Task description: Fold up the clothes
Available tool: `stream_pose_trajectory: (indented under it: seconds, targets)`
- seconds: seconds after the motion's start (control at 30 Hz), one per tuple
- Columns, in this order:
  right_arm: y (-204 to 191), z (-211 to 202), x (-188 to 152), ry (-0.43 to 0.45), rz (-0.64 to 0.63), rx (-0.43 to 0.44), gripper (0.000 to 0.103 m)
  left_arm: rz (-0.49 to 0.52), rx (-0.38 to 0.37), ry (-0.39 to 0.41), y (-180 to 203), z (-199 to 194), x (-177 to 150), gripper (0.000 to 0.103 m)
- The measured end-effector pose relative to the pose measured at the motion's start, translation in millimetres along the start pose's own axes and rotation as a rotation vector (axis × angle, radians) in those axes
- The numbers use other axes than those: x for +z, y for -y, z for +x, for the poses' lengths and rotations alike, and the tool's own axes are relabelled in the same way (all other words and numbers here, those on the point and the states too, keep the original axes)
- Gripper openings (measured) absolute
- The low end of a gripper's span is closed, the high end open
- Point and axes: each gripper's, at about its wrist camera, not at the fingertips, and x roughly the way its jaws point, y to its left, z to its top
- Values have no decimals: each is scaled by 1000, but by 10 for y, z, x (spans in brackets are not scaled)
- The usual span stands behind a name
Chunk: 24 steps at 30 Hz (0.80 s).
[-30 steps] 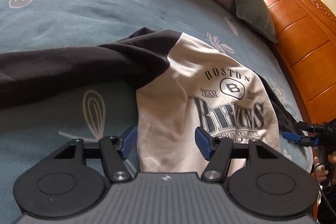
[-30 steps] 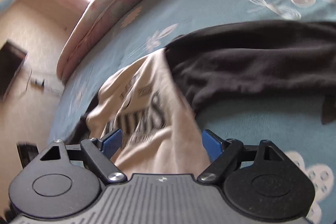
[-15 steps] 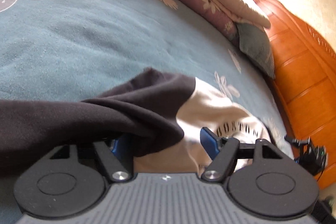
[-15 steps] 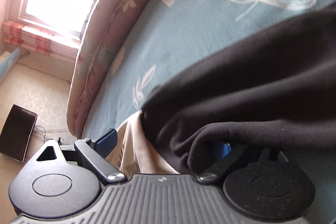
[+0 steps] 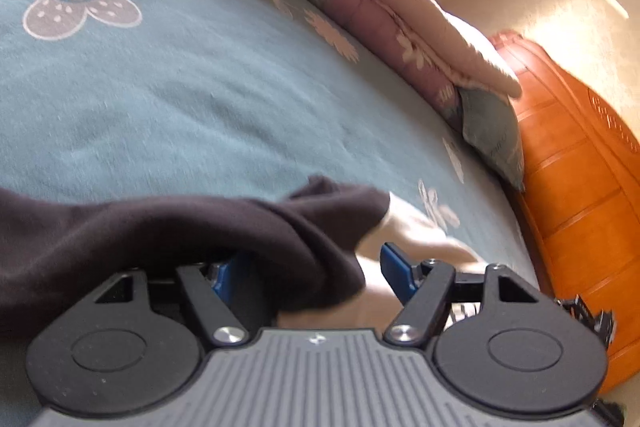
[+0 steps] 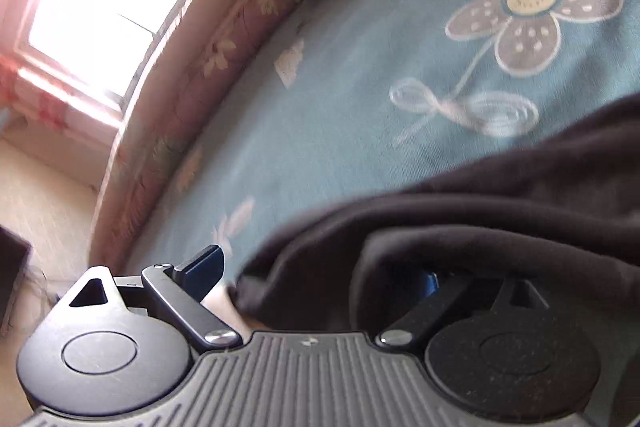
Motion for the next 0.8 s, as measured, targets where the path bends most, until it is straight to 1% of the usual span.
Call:
stream_pose_trajectory:
  seconds: [0.07, 0.13, 0.23, 0.27, 0.33, 0.4, 0.43, 0.47, 0.5, 0.53, 0.6, 0.63, 0.67, 0.7, 0.77, 0.8]
  targets:
    - [-27, -21, -157, -43, -47, -38, 96, 51, 17, -22, 100, -43, -90, 71]
    - [-112, -72, -305, -74, -117, -80, 96, 174, 48, -37, 308, -125, -238, 71]
    - [-387, -146, -554, -129, -289, -156, 96, 360, 96, -58, 621, -248, -460, 71]
    - [-509, -169, -697, -153, -372, -157, 96, 428, 106, -66, 731, -284, -547, 72]
    - [-752, -214, -982, -201, -538, -157, 96, 599, 96, -89, 972, -314, -798, 74]
    - [-992, -250, -1275, -249, -704, -157, 96, 744, 90, -140, 1165, -242, -1067, 75]
    - [-1086, -201, -1481, -286, -783, -151, 96, 808, 90, -161, 1245, -204, -1192, 75]
    - [-1151, -144, -1675, -323, -851, -147, 96, 840, 99, -173, 1271, -164, -1288, 75]
    - [-1191, -104, -1864, -340, -908, -154, 96, 855, 109, -195, 1266, -130, -1361, 75]
    - [-1198, -87, -2050, -347, -955, -182, 96, 851, 123, -212, 1224, -122, -1406, 75]
    - [-1083, -127, -2246, -389, -983, -226, 96, 812, 143, -236, 1065, -226, -1475, 76]
    - [-968, -257, -2291, -382, -998, -241, 98, 798, 143, -242, 987, -308, -1508, 77]
    - [-854, -387, -2336, -375, -1012, -257, 102, 797, 144, -249, 935, -404, -1542, 80]
    - [-742, -518, -2376, -370, -1026, -271, 103, 794, 162, -268, 894, -491, -1589, 82]
    - [-561, -784, -2391, -382, -1047, -294, 103, 807, 172, -260, 888, -639, -1651, 82]
    - [-520, -878, -2390, -386, -1055, -344, 103, 803, 179, -258, 918, -682, -1660, 82]
